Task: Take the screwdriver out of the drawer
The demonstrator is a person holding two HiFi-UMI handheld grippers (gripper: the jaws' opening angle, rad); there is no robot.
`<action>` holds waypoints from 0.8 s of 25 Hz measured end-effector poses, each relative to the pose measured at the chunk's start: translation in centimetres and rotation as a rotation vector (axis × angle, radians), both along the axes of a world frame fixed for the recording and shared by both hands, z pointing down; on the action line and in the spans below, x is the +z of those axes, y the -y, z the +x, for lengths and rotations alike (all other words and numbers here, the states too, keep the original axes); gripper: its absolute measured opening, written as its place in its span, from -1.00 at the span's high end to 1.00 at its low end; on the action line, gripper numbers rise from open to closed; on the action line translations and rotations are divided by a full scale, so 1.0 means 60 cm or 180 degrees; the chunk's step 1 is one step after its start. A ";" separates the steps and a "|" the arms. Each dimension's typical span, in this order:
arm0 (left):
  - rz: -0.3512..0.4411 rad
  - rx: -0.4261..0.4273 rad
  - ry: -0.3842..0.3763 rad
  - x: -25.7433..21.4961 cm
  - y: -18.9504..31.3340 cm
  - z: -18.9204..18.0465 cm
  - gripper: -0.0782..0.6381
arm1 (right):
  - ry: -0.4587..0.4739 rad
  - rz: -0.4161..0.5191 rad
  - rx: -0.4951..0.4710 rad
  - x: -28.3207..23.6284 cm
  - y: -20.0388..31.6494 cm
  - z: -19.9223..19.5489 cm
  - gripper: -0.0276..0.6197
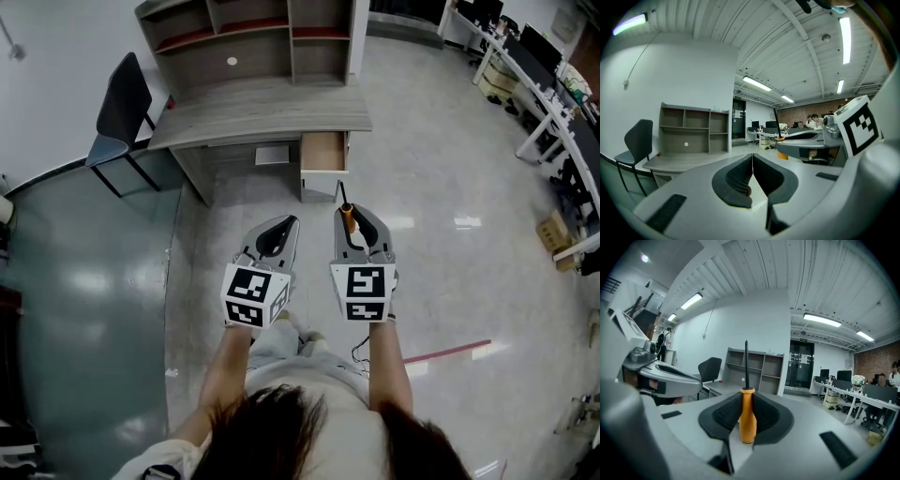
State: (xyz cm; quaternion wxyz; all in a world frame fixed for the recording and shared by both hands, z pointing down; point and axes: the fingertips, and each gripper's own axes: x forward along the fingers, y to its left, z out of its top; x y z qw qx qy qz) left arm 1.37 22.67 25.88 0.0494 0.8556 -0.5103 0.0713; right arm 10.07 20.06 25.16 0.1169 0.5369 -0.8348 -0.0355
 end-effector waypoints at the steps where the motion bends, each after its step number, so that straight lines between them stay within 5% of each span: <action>1: -0.0001 0.0001 0.0004 0.001 0.001 0.001 0.73 | 0.0004 -0.0001 -0.0002 0.001 0.001 0.000 0.66; 20: -0.0075 0.0085 0.0012 0.008 0.070 -0.024 0.73 | -0.0020 -0.0068 0.0073 0.010 0.070 -0.021 0.66</action>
